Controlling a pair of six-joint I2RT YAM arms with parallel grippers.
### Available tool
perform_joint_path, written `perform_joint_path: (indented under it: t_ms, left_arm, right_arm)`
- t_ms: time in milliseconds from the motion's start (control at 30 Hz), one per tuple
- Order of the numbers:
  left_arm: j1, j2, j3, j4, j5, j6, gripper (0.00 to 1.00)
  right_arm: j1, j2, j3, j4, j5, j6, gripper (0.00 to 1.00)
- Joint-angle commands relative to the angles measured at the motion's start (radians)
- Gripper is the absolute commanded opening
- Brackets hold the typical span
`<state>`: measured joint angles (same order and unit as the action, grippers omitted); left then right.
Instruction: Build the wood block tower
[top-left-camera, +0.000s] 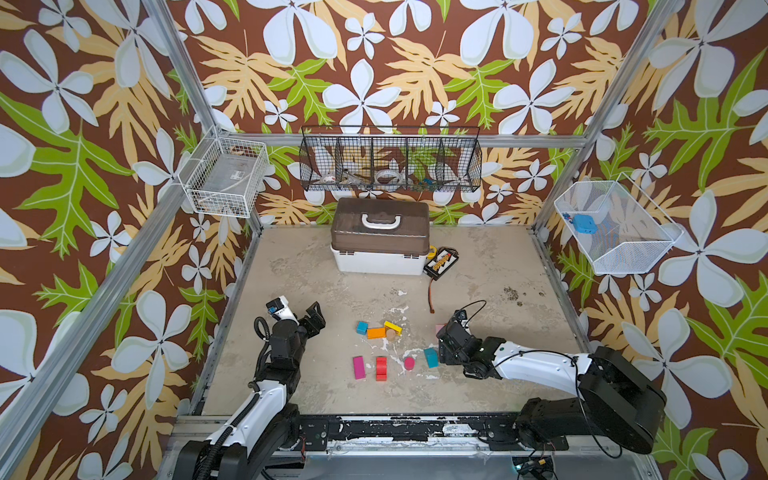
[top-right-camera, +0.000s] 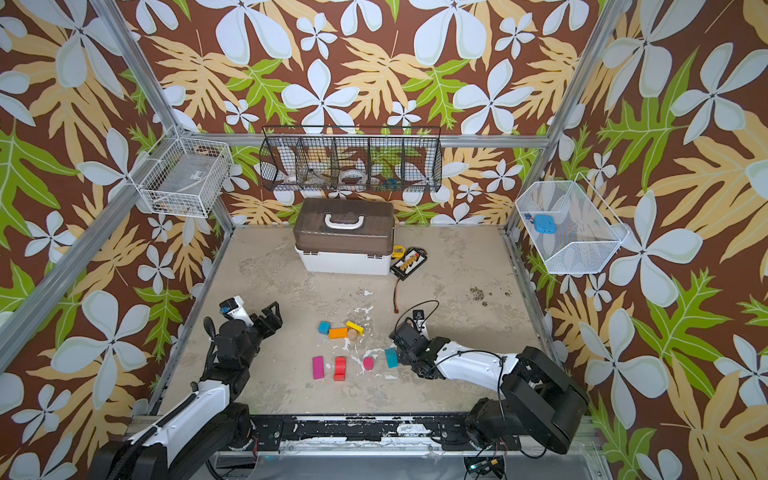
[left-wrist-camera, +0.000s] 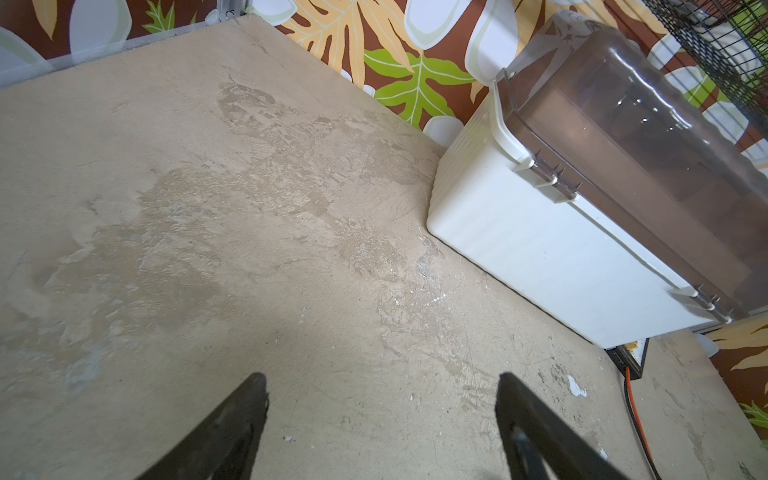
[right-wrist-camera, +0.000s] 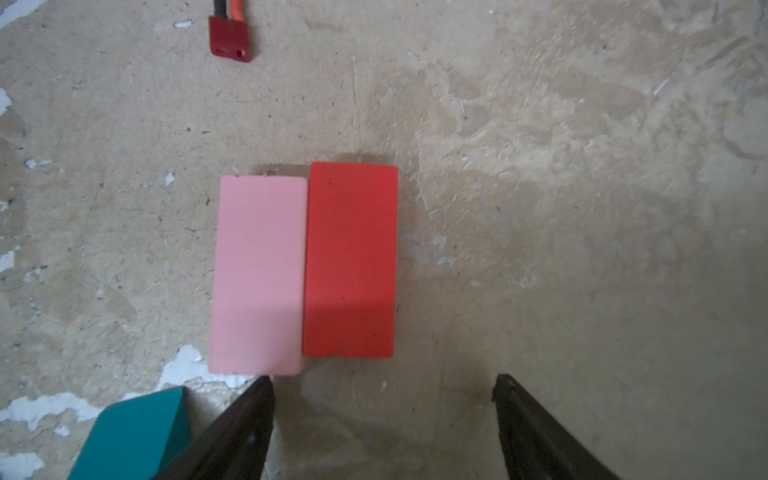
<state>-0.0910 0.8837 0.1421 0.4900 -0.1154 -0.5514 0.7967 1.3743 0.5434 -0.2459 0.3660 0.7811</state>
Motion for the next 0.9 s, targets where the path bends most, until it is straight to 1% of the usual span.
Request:
perform_joint_path:
  t_ms: [0,333,533,600,700,733,800,867]
  left_arm:
    - [-0.003,0.0,0.005,0.027,-0.003,-0.001,0.87]
    - [-0.003,-0.002,0.005,0.027,-0.003,0.001,0.87]
    - [-0.004,-0.002,0.004,0.027,-0.004,0.001,0.87]
    - [-0.003,-0.002,0.005,0.027,-0.004,0.001,0.87]
    - [-0.003,-0.002,0.004,0.027,-0.005,0.001,0.87]
    - [-0.004,-0.003,0.005,0.027,-0.005,0.001,0.87]
    - [-0.004,-0.003,0.004,0.028,-0.004,0.0,0.87]
    - [-0.004,-0.003,0.002,0.027,-0.004,0.0,0.87]
  right_arm:
    - [-0.004,0.017,0.013,0.01,0.015,-0.006,0.83]
    - [-0.016,0.065,0.044,0.005,0.03,-0.006,0.81]
    - [-0.016,0.047,0.04,0.008,0.013,-0.009,0.81]
    - [-0.016,0.027,0.032,0.032,-0.014,-0.019,0.84]
    - [-0.016,0.019,0.04,0.044,-0.024,-0.016,0.94]
    - [-0.016,0.024,0.047,0.042,-0.023,-0.014,0.97]
    - [-0.016,0.042,0.07,0.034,-0.015,-0.013,0.99]
    - [-0.015,0.062,0.087,0.037,-0.015,-0.012,0.99]
